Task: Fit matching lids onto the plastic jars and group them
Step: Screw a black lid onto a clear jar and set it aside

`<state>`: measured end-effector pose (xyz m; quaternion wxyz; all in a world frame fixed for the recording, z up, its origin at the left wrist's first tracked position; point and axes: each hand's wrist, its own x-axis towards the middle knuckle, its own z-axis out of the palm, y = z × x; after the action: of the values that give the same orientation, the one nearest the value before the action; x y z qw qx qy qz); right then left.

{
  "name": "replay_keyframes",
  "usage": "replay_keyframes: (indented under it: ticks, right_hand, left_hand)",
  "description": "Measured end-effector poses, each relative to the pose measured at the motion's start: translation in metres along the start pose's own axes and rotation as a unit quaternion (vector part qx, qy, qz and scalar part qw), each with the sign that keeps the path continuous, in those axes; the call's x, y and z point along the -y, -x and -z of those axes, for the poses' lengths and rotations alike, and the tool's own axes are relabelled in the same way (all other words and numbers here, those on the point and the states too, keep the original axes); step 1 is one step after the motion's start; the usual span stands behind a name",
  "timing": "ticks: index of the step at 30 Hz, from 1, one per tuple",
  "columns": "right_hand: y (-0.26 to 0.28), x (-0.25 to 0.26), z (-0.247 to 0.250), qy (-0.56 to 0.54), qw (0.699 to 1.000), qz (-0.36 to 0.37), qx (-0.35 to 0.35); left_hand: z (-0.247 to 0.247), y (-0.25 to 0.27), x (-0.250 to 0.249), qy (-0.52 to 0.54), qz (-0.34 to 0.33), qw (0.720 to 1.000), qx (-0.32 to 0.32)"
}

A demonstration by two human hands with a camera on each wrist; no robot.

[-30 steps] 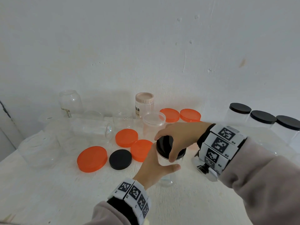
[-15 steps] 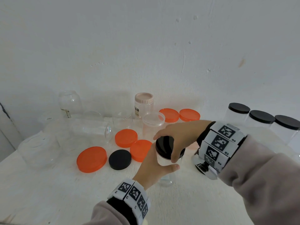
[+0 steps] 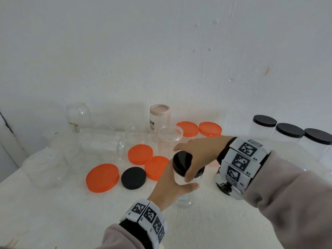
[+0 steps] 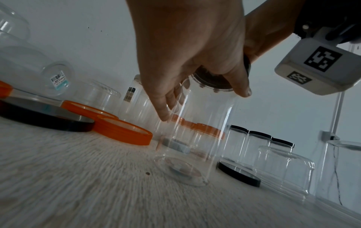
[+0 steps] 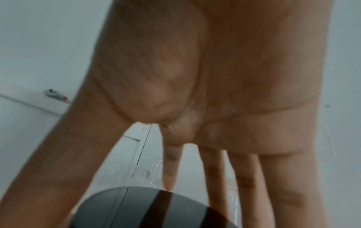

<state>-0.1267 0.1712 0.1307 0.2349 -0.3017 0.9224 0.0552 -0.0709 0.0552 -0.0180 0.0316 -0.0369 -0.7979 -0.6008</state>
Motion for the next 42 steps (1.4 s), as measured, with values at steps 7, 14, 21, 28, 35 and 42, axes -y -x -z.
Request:
replay_keyframes:
  ticks: [7, 14, 21, 28, 35, 42]
  right_hand:
    - [0.000, -0.004, -0.001, -0.008, 0.999, 0.034, -0.026]
    - [-0.004, -0.003, -0.006, -0.009, 0.999, -0.002, -0.053]
    - [0.001, 0.002, 0.001, 0.004, 0.998, 0.065, -0.002]
    - [-0.005, 0.003, -0.007, 0.001, 0.997, 0.023, -0.067]
    - [0.000, 0.003, 0.001, 0.000, 0.999, 0.032, 0.016]
    - [-0.002, 0.000, -0.003, -0.020, 0.999, 0.035, -0.021]
  left_hand:
    - [-0.001, 0.000, 0.001, 0.006, -0.001, 1.000, 0.001]
    - [-0.001, 0.000, 0.002, 0.008, -0.001, 1.000, 0.002]
    - [-0.001, 0.001, -0.002, 0.002, -0.006, 1.000, 0.001]
    - [-0.001, 0.001, 0.000, 0.008, -0.001, 1.000, 0.001]
    - [0.000, 0.002, -0.002, 0.003, 0.003, 1.000, 0.000]
    - [-0.001, 0.001, -0.001, 0.009, 0.009, 1.000, -0.002]
